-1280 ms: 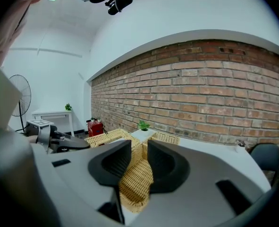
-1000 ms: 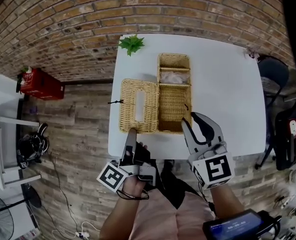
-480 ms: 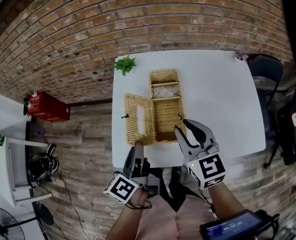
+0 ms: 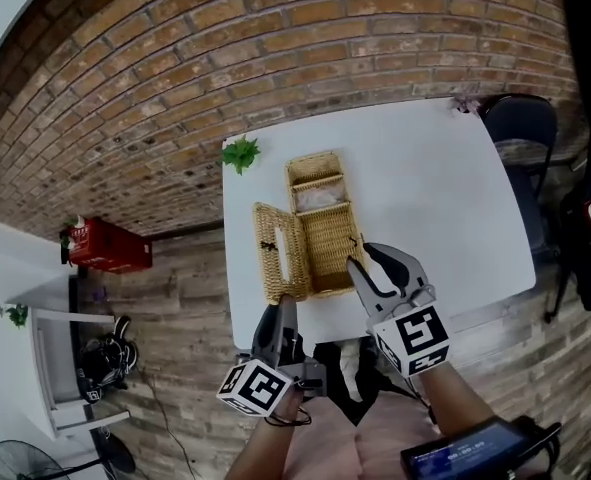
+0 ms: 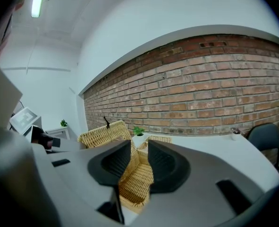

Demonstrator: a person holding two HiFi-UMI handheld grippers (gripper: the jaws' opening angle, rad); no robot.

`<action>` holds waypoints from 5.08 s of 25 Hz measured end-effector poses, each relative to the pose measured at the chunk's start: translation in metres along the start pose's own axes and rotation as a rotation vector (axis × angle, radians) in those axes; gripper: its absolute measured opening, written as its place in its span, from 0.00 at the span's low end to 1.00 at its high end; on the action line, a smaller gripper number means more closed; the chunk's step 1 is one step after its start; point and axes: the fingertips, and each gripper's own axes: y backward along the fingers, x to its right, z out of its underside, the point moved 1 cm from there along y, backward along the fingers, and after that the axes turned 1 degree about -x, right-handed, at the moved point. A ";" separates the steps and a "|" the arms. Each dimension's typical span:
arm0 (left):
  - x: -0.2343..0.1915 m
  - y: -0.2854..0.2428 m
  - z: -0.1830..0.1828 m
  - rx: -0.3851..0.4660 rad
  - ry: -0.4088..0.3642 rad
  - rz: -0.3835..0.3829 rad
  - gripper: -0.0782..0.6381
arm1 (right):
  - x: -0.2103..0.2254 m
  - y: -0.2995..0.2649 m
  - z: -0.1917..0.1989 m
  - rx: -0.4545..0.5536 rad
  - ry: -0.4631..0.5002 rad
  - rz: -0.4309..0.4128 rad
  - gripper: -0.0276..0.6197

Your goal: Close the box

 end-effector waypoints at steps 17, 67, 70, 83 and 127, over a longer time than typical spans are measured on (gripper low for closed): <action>0.038 -0.005 0.009 -0.046 -0.185 0.045 0.23 | 0.018 0.012 0.021 -0.029 -0.056 0.017 0.22; 0.075 -0.044 0.056 -0.103 -0.194 0.084 0.33 | 0.087 0.059 0.057 -0.052 -0.153 0.162 0.23; 0.072 -0.048 0.063 -0.123 -0.177 0.081 0.32 | 0.091 0.061 0.059 -0.053 -0.159 0.173 0.23; 0.081 -0.057 0.068 -0.134 -0.179 0.113 0.28 | 0.099 0.067 0.058 -0.049 -0.157 0.199 0.23; 0.217 -0.011 -0.119 0.426 -0.816 0.075 0.13 | 0.033 0.097 -0.160 0.356 0.231 0.161 0.04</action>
